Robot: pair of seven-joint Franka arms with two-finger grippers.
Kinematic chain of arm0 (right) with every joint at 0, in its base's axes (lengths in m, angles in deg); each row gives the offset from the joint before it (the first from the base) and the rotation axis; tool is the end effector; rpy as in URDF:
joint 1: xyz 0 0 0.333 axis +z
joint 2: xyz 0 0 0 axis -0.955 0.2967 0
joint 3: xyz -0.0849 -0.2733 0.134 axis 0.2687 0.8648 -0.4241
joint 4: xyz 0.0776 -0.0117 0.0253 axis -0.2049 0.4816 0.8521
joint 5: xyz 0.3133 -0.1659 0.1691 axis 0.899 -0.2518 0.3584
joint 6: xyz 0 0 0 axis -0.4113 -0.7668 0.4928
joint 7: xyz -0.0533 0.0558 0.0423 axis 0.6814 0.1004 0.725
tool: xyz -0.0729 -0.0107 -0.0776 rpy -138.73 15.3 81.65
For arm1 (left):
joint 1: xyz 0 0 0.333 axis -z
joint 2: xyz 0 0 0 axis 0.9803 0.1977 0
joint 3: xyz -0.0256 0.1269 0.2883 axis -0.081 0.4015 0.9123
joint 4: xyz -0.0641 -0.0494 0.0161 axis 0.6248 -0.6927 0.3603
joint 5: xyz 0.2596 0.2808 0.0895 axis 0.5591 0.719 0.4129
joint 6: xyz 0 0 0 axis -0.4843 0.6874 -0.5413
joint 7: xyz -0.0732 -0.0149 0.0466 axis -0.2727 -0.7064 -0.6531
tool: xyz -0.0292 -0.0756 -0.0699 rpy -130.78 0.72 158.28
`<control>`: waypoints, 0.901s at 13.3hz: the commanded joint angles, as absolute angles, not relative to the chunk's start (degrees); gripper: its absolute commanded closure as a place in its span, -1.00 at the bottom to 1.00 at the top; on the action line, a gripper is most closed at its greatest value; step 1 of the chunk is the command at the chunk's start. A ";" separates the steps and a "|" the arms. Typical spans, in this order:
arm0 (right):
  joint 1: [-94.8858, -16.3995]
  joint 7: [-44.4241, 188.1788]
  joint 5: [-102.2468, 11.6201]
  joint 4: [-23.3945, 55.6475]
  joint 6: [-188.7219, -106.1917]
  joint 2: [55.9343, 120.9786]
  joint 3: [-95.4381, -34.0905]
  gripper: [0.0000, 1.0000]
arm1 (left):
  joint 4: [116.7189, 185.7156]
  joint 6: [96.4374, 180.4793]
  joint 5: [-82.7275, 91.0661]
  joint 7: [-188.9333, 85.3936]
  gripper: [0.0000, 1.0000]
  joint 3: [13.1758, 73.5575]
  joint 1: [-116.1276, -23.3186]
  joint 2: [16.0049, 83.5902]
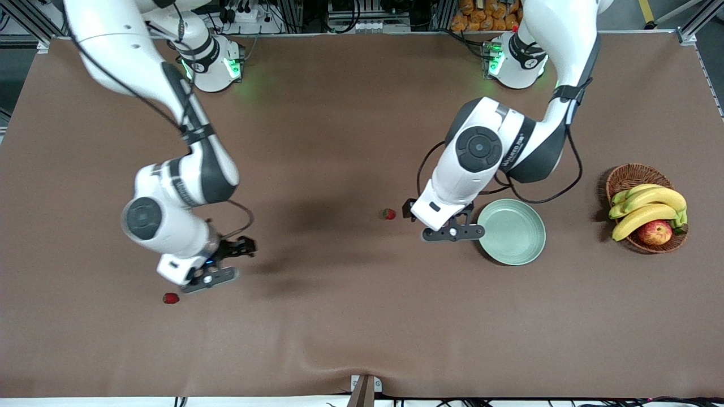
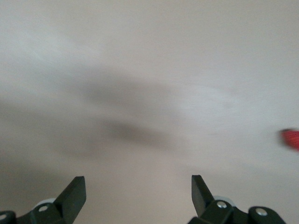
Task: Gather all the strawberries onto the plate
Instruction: 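Grasp the mid-table strawberry with the left gripper while the right gripper grasps another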
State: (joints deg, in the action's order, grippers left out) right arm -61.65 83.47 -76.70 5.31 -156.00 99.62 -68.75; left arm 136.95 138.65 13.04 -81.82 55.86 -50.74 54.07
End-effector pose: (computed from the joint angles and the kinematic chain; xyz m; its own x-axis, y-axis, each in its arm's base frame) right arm 0.6949 0.1246 0.3031 0.9169 0.3972 0.0386 0.3988 -0.9152 -0.0582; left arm 0.5918 -0.3798 0.3748 0.9978 0.0655 -0.0022 0.0655 -0.9959 0.0629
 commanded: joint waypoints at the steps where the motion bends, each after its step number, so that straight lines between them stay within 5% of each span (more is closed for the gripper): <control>1: -67.37 99.05 -78.03 5.52 -156.55 100.76 -69.95 -1.00 | 132.63 141.86 13.95 -85.56 -1.00 56.68 -47.32 58.88; 12: -71.68 127.47 -86.73 0.43 -165.77 108.58 -69.77 -1.00 | 134.12 145.39 20.89 -123.32 -1.00 56.51 -39.75 69.60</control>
